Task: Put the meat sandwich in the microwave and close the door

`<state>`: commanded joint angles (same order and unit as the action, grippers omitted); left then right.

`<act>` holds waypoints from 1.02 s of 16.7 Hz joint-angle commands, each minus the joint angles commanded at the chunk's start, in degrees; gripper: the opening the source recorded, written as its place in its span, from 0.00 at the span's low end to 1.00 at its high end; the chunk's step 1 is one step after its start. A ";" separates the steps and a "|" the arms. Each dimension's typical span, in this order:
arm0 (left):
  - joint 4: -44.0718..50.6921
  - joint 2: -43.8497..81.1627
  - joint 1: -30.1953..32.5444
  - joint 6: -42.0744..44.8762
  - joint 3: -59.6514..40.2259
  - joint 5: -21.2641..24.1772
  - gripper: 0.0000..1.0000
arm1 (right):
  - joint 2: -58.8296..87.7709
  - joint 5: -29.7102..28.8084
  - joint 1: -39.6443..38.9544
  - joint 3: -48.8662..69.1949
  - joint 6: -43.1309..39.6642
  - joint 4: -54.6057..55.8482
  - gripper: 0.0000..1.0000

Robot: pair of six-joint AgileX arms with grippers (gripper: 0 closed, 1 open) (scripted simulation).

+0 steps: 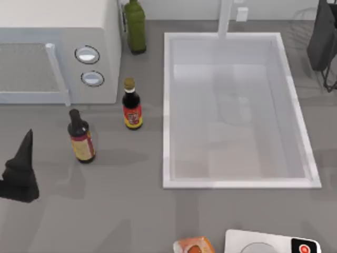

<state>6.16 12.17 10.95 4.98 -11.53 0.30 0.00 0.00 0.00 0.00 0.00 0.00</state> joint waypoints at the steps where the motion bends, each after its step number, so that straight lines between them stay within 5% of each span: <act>1: 1.78 3.88 3.17 1.31 -3.60 0.00 1.00 | 0.00 0.00 0.00 0.00 0.00 0.00 1.00; 11: 27.25 57.73 37.68 11.37 -45.79 -1.97 1.00 | 0.00 0.00 0.00 0.00 0.00 0.00 1.00; 17: 44.25 86.65 50.19 10.39 -61.31 -1.61 1.00 | 0.00 0.00 0.00 0.00 0.00 0.00 1.00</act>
<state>50.41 98.82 61.14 15.36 -72.84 -1.31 0.00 0.00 0.00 0.00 0.00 0.00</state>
